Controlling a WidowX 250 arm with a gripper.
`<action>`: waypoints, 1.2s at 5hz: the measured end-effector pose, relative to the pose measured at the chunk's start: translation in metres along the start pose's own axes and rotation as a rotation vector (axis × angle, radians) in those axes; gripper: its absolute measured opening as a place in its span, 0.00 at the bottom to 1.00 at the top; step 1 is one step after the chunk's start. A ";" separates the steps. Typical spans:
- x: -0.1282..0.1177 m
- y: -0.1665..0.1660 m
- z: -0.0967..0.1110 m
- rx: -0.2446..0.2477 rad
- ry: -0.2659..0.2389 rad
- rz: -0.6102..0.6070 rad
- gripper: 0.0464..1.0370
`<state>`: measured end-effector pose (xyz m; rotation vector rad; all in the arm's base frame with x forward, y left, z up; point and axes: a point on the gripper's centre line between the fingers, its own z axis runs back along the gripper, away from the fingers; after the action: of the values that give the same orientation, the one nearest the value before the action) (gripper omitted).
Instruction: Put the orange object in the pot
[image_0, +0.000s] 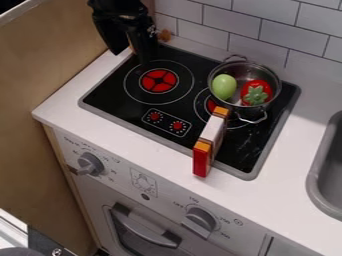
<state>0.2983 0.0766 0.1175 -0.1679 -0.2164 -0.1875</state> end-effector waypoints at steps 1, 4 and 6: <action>-0.004 0.001 -0.009 -0.015 0.028 0.008 0.96; -0.015 -0.014 0.003 -0.100 0.087 0.045 0.96; -0.014 -0.012 0.003 -0.091 0.079 0.050 0.96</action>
<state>0.2822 0.0674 0.1187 -0.2554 -0.1247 -0.1542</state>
